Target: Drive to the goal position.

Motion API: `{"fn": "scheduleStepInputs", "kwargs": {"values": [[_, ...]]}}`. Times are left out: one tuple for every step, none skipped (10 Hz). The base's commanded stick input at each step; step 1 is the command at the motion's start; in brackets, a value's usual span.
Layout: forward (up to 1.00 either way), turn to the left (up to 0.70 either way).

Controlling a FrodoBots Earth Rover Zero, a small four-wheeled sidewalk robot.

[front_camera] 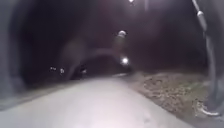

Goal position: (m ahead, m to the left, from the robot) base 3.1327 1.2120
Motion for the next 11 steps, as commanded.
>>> {"fn": "scheduleStepInputs", "kwargs": {"values": [[0.85,0.0],[0.85,0.02],[0.85,0.34],[0.85,0.22],[0.85,0.0],[0.85,0.0],[0.85,0.0],[0.85,0.0],[0.85,0.0],[0.85,0.0],[0.85,0.0]]}}
